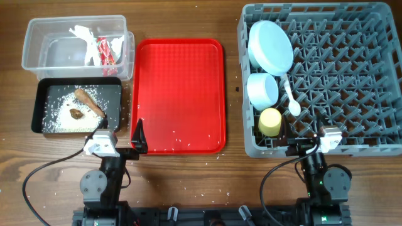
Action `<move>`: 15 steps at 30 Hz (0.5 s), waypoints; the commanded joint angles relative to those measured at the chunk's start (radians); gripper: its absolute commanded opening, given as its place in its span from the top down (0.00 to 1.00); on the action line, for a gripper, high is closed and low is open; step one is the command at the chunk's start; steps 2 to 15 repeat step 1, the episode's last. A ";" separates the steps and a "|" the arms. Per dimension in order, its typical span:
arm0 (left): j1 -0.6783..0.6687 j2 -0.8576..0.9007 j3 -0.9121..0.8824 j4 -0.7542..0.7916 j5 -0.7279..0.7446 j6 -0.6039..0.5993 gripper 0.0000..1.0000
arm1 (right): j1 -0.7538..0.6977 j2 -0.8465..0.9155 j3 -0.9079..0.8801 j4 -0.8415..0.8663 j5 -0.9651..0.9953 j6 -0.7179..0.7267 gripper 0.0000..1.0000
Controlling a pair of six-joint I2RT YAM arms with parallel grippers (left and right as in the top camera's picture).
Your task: Sort waste into correct bins and load items into the dishwasher rack
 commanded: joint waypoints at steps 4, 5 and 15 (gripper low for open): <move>-0.004 -0.011 -0.009 0.000 -0.013 -0.008 0.00 | 0.002 -0.009 -0.002 0.003 0.006 0.012 0.00; -0.004 -0.011 -0.009 0.000 -0.013 -0.008 0.00 | 0.002 -0.009 -0.002 0.003 0.006 0.012 0.00; -0.004 -0.011 -0.009 0.000 -0.013 -0.008 0.00 | 0.002 -0.009 -0.002 0.003 0.006 0.012 0.00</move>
